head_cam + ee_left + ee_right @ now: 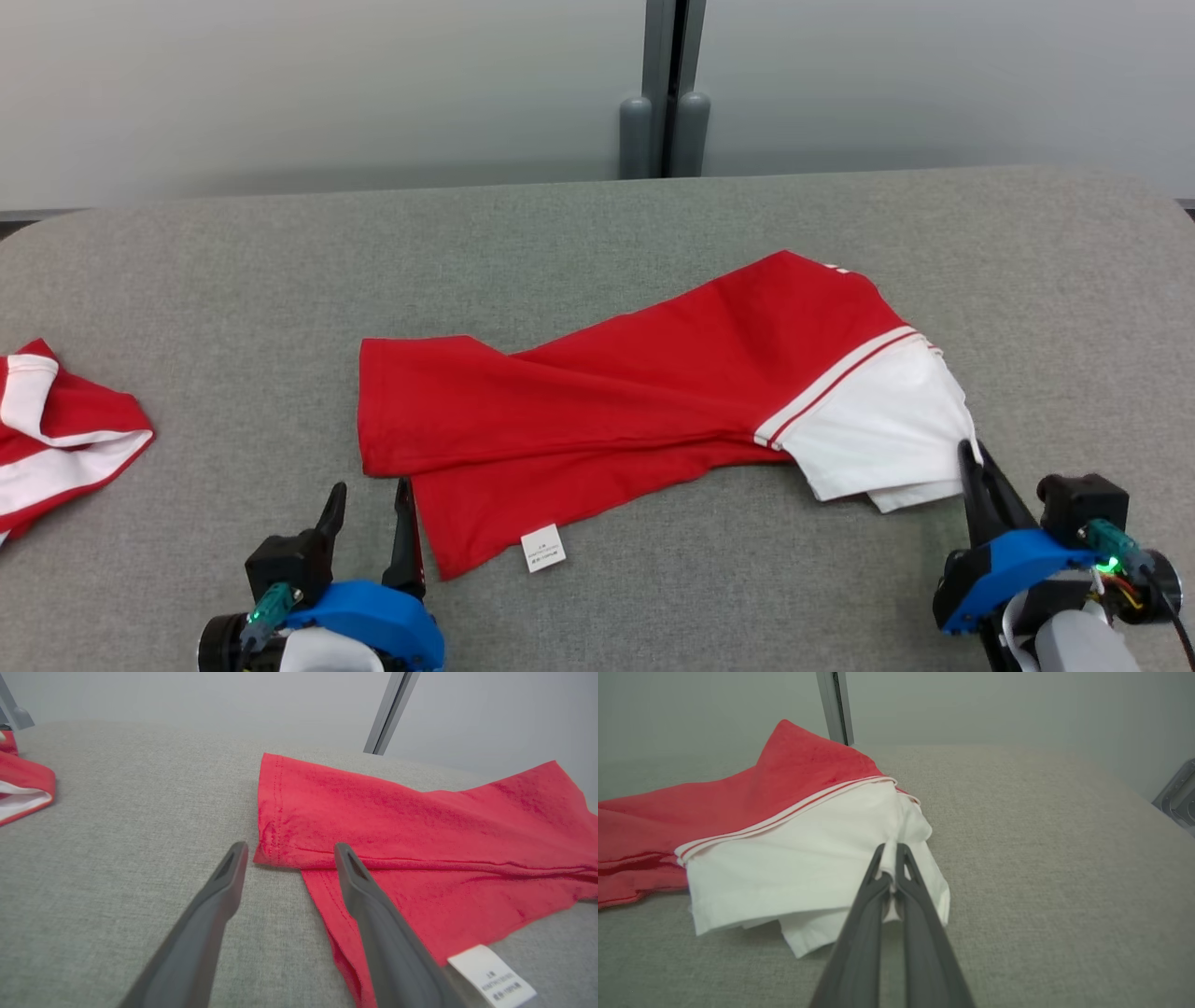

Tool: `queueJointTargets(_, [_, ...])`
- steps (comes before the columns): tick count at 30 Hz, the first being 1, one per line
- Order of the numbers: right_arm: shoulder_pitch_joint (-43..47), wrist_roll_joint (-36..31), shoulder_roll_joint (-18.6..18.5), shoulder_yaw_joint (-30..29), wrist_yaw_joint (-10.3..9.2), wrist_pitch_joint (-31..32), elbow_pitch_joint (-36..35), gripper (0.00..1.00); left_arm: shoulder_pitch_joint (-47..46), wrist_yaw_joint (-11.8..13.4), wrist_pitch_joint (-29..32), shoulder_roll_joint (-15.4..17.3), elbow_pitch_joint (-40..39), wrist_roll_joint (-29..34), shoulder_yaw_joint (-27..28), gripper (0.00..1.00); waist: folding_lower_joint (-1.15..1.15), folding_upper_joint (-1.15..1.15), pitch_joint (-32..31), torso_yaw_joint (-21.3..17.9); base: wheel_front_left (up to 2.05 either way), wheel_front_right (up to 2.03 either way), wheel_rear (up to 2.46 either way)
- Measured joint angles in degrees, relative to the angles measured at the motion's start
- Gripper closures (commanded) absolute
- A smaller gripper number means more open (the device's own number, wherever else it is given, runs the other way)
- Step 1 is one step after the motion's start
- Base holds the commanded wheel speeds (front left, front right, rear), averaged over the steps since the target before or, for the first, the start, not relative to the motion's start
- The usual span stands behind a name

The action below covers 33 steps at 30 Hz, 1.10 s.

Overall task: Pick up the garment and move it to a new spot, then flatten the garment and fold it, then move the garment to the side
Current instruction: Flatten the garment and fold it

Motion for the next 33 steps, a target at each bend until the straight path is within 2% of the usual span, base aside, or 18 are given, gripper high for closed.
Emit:
queueJointTargets(5, [2.49,-0.14,-0.91,0.4,0.0,-0.01,2.74,1.0,2.19,-0.01,0.0,0.01,0.62,-0.75,-0.62,0.0,0.0,0.0,-2.27,-0.88,0.0,0.0,0.0])
queueJointTargets(6, [2.67,-0.38,-1.07,0.04,0.0,0.01,3.96,0.84,2.44,-0.01,0.0,0.01,0.76,-0.75,-1.1,0.0,0.0,0.0,-2.54,-0.92,0.0,0.0,0.0])
queueJointTargets(7, [2.94,-0.36,-1.03,-0.32,0.0,0.01,4.85,0.55,2.61,-0.02,0.0,-0.02,0.8,-0.75,-1.52,0.0,0.0,0.0,-2.71,-0.88,0.0,0.0,0.0])
queueJointTargets(8, [3.07,-0.44,-0.98,-0.46,0.0,0.0,5.53,0.55,2.74,-0.02,0.0,-0.05,0.83,-0.74,-1.69,0.0,0.0,0.0,-2.78,-0.79,0.0,0.0,0.0])
queueJointTargets(9, [3.07,-0.48,-0.93,-0.57,0.0,0.01,5.87,0.0,2.84,-0.03,0.0,-0.09,0.89,-0.74,-1.75,0.0,0.0,0.0,-2.79,-0.71,0.0,0.0,0.0])
queueJointTargets(17, [2.77,-0.96,-0.14,-1.22,0.0,0.0,6.94,0.0,3.15,-0.03,0.0,-0.03,0.92,-0.6,-1.63,0.0,0.01,0.0,-2.28,-0.12,0.0,0.0,0.0])
queueJointTargets(18, [2.66,-0.96,-0.11,-1.21,0.0,0.0,6.97,0.11,3.14,-0.03,0.0,-0.03,0.89,-0.53,-1.6,0.0,0.01,0.0,-2.14,-0.07,0.0,0.0,0.0])
queueJointTargets(20, [2.2,-0.96,0.03,-1.44,0.0,0.0,7.17,0.24,3.13,-0.02,0.0,-0.03,0.76,-0.47,-1.59,0.0,0.02,0.0,-1.92,-0.02,0.0,0.0,0.0])
queueJointTargets(23, [2.14,-0.93,0.16,-1.89,0.0,0.0,7.49,0.36,3.1,-0.02,0.0,-0.03,0.46,-0.47,-1.62,0.0,0.02,0.0,-1.7,-0.02,0.0,0.0,0.0])
queueJointTargets(24, [2.15,-0.88,0.22,-2.15,0.0,0.0,7.72,0.36,3.1,-0.02,0.0,-0.04,0.4,-0.48,-1.64,0.0,0.02,0.0,-1.68,-0.03,0.0,0.0,0.0])
queueJointTargets(25, [2.18,-0.85,0.26,-2.34,0.0,0.0,7.89,0.48,3.1,-0.02,0.0,-0.03,0.31,-0.55,-1.68,0.0,0.02,0.0,-1.67,-0.05,0.0,0.0,0.0])
queueJointTargets(32, [2.24,-0.62,0.52,-3.53,0.0,0.0,8.57,0.56,3.1,0.02,0.0,-0.03,0.04,-0.66,-1.92,0.0,0.01,0.0,-1.74,-0.29,0.0,0.0,0.0])
queueJointTargets(33, [2.24,-0.63,0.55,-3.65,0.0,0.0,8.62,0.65,3.1,0.02,0.0,-0.04,0.01,-0.66,-1.93,0.0,0.01,0.0,-1.73,-0.31,0.0,0.0,0.0])
